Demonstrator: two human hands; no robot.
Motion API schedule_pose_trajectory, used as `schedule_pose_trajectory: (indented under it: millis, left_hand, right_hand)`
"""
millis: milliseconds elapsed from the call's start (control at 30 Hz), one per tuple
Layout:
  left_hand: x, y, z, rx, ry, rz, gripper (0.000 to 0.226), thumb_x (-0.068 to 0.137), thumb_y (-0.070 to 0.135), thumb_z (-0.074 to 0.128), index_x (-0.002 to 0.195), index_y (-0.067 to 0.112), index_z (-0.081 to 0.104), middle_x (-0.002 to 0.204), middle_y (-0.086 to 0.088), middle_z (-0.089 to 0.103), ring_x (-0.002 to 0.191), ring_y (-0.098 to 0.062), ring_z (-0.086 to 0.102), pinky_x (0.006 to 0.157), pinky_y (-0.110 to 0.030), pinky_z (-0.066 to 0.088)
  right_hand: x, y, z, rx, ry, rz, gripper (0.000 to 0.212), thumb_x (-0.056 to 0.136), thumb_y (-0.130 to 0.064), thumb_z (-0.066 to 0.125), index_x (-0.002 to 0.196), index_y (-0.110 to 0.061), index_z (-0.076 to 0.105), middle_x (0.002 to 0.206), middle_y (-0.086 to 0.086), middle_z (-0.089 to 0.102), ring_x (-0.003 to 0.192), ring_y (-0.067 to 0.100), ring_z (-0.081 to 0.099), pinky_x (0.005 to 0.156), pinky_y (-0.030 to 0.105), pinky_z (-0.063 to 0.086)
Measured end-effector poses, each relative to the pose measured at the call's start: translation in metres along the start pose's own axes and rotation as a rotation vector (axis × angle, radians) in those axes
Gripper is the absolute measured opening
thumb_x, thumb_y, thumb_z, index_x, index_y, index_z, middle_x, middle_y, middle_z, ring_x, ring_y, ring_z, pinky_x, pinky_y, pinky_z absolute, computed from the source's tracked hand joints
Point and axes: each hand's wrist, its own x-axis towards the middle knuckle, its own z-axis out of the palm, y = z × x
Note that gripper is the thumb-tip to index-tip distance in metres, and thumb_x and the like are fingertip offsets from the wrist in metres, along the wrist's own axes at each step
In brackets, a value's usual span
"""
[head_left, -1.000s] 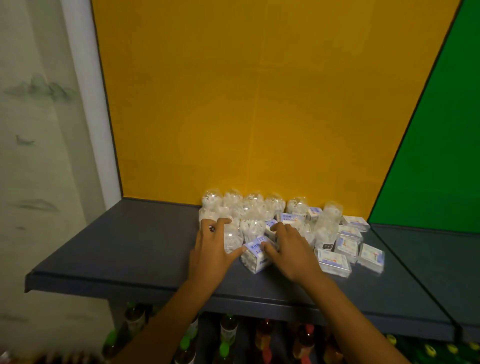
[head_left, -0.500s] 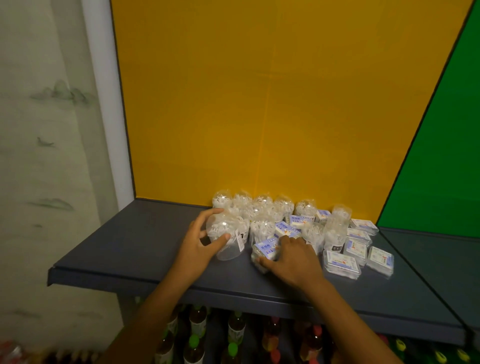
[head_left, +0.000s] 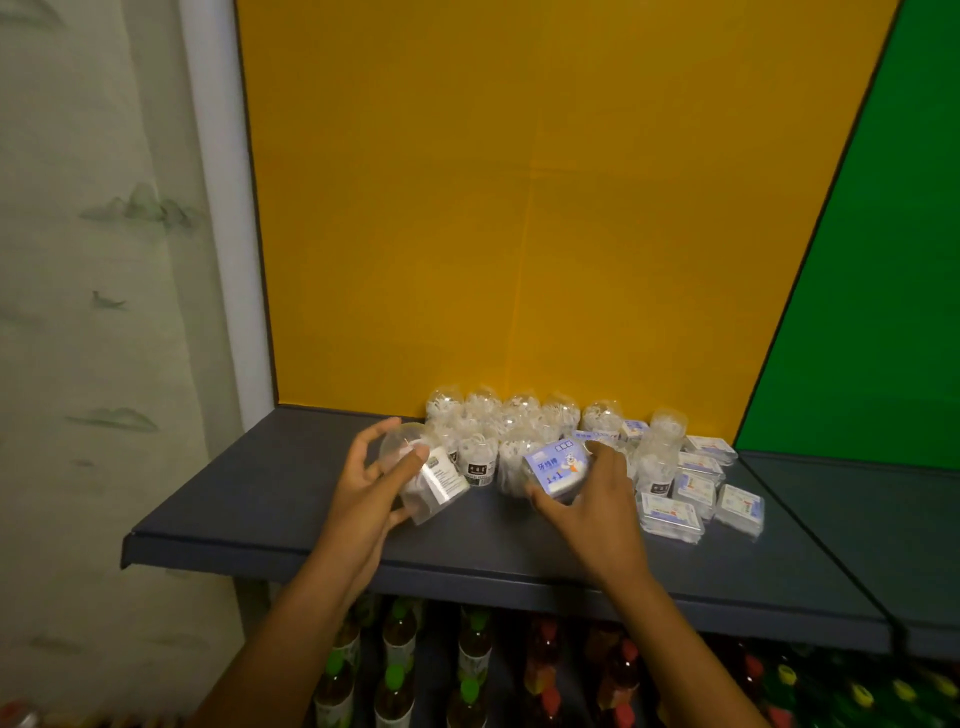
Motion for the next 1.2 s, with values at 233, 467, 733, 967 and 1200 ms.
schedule_pose_trajectory:
  millis: [233, 467, 733, 967, 1200]
  left_hand:
    - [-0.013, -0.002, 0.045, 0.067, -0.098, 0.089, 0.050, 0.076, 0.017, 0.072, 0.120, 0.036, 0.059, 0.124, -0.006, 0.063, 0.109, -0.022, 0.065, 0.086, -0.045, 0.055]
    - [-0.038, -0.021, 0.121, 0.083, -0.230, 0.131, 0.056, 0.073, 0.024, 0.078, 0.123, 0.041, 0.059, 0.130, -0.004, 0.060, 0.123, -0.023, 0.054, 0.098, -0.054, 0.048]
    - [-0.077, -0.047, 0.219, 0.195, -0.413, 0.178, 0.052, 0.084, 0.010, 0.067, 0.128, 0.034, 0.057, 0.134, 0.008, 0.058, 0.123, -0.007, 0.054, 0.097, -0.027, 0.050]
    - [-0.106, -0.084, 0.293, 0.175, -0.456, 0.159, 0.054, 0.082, 0.005, 0.066, 0.130, 0.027, 0.056, 0.131, 0.006, 0.060, 0.120, -0.009, 0.057, 0.099, -0.031, 0.049]
    - [-0.097, -0.107, 0.349, 0.183, -0.450, 0.175, 0.050, 0.083, 0.003, 0.066, 0.126, 0.025, 0.056, 0.131, 0.007, 0.059, 0.118, -0.007, 0.058, 0.090, -0.024, 0.052]
  right_hand:
    - [-0.021, 0.019, -0.046, 0.300, 0.168, 0.073, 0.085, 0.061, -0.057, 0.081, 0.131, -0.024, 0.047, 0.123, 0.002, 0.042, 0.113, 0.016, 0.049, 0.087, 0.024, 0.046]
    - [-0.034, 0.065, -0.107, 0.691, 0.172, 0.171, 0.069, 0.065, -0.022, 0.090, 0.118, -0.034, 0.049, 0.118, 0.000, 0.064, 0.097, -0.002, 0.065, 0.084, 0.023, 0.055]
    - [-0.048, 0.141, -0.199, 0.768, 0.259, 0.222, 0.067, 0.065, -0.011, 0.090, 0.113, -0.039, 0.052, 0.124, 0.000, 0.060, 0.100, 0.007, 0.067, 0.088, 0.035, 0.056]
    - [-0.050, 0.205, -0.263, 0.813, 0.319, 0.268, 0.041, 0.082, -0.007, 0.075, 0.115, -0.018, 0.052, 0.114, 0.004, 0.067, 0.091, 0.010, 0.070, 0.081, 0.032, 0.058]
    - [-0.033, 0.258, -0.302, 0.861, 0.334, 0.307, 0.025, 0.090, -0.015, 0.067, 0.113, -0.020, 0.057, 0.114, 0.000, 0.068, 0.098, 0.013, 0.070, 0.077, 0.025, 0.057]
